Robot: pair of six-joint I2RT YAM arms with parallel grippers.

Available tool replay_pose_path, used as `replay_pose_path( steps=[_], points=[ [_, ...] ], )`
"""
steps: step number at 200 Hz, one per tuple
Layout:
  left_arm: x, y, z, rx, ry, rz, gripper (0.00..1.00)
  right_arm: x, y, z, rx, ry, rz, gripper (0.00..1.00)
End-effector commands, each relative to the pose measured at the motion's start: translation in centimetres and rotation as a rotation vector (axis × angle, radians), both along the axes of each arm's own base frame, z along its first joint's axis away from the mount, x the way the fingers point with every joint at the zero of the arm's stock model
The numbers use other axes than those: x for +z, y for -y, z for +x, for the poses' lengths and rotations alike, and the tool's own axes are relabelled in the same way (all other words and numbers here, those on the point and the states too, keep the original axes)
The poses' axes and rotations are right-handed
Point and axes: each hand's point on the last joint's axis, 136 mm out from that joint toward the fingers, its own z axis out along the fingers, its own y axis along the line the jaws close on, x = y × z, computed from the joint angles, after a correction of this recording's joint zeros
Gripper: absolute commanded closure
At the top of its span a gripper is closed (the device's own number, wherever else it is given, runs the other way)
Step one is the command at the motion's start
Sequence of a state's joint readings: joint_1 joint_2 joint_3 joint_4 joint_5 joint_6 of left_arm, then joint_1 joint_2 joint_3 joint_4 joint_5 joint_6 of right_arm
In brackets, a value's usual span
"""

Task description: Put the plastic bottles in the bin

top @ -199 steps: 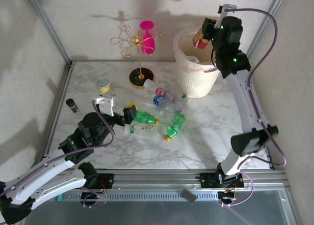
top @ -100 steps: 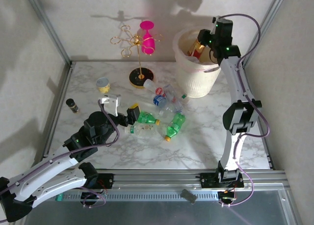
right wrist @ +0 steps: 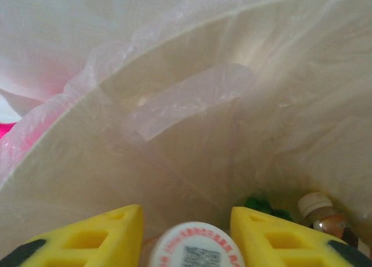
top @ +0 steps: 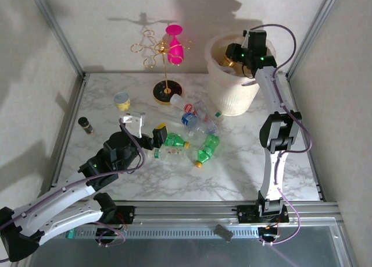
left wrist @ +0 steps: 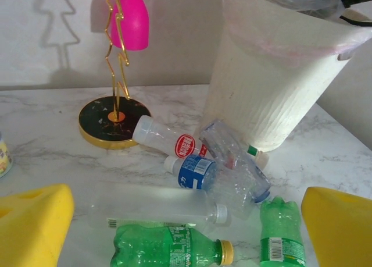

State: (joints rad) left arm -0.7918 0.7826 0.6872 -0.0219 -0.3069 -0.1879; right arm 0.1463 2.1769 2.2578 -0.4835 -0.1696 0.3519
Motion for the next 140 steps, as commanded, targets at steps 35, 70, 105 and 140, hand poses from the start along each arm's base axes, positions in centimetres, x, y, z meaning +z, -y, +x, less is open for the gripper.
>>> replay_pose_path(
  steps=[35,70,105,140],
  points=[
    [-0.2,-2.3,1.3,0.138,-0.025,-0.043,0.0,6.7,1.6,-2.1,-0.036,0.126,-0.029,0.33],
    [0.2,-2.9,1.2,0.16,-0.01,-0.065,0.0,9.9,2.8,-4.5,-0.077,0.179,-0.057,0.24],
    [2.2,-3.5,0.2,0.147,0.019,-0.157,0.0,11.9,2.3,-7.6,-0.081,0.214,-0.07,0.22],
    [4.0,-3.5,-1.0,0.112,-0.026,-0.243,0.0,13.3,-1.8,-12.9,-0.019,0.279,-0.148,0.25]
  ],
)
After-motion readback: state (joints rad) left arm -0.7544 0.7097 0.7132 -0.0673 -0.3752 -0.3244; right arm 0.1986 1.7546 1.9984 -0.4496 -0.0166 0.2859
